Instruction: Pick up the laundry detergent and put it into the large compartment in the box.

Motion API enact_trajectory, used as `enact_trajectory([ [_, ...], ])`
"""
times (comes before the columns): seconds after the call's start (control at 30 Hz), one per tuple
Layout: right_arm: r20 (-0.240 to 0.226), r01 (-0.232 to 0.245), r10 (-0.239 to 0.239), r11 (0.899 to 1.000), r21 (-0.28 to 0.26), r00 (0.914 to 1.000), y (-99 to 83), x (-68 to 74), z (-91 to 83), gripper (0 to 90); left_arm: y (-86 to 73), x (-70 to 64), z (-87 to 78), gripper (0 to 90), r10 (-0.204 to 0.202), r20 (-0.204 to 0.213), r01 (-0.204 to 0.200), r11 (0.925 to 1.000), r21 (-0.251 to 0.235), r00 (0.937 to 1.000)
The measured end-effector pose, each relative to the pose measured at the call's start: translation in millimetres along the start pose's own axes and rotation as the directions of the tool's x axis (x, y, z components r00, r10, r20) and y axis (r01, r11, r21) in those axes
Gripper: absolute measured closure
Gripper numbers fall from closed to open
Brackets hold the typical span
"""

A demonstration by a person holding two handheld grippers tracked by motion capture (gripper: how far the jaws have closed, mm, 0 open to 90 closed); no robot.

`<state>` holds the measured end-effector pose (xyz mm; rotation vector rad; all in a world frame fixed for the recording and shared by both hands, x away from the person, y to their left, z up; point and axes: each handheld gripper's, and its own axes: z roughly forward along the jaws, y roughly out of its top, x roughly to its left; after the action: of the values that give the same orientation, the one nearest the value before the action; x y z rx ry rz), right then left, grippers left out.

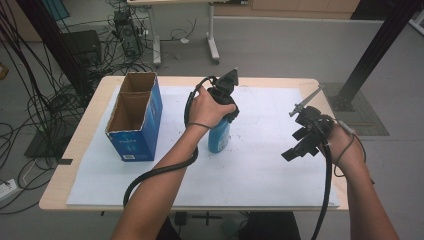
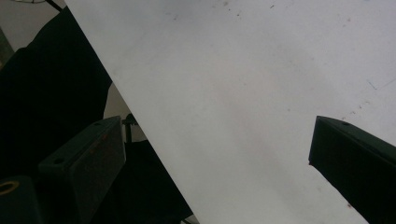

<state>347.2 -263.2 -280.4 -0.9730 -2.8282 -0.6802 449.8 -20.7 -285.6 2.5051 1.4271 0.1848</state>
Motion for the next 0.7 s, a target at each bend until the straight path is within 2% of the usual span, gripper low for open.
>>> enact_trajectory([
  [0.53,-0.002,-0.005,0.005,1.000,-0.004,1.0000,1.5,-2.3,2.5,3.5,2.0,1.3,-2.2,37.4,0.006,0.007,-0.006,0.9997,0.022,1.0000],
  [0.67,-0.003,-0.007,0.007,1.000,-0.003,1.0000,1.8,-2.3,3.1,3.5,1.9,1.8,-3.1,37.5,0.005,0.011,-0.005,0.9997,0.022,0.9999],
  [0.7,-0.002,-0.005,0.005,1.000,-0.004,1.0000,1.6,-2.6,3.2,3.5,2.0,2.1,-6.5,37.5,0.002,0.014,-0.002,1.0000,0.009,0.9999],
])
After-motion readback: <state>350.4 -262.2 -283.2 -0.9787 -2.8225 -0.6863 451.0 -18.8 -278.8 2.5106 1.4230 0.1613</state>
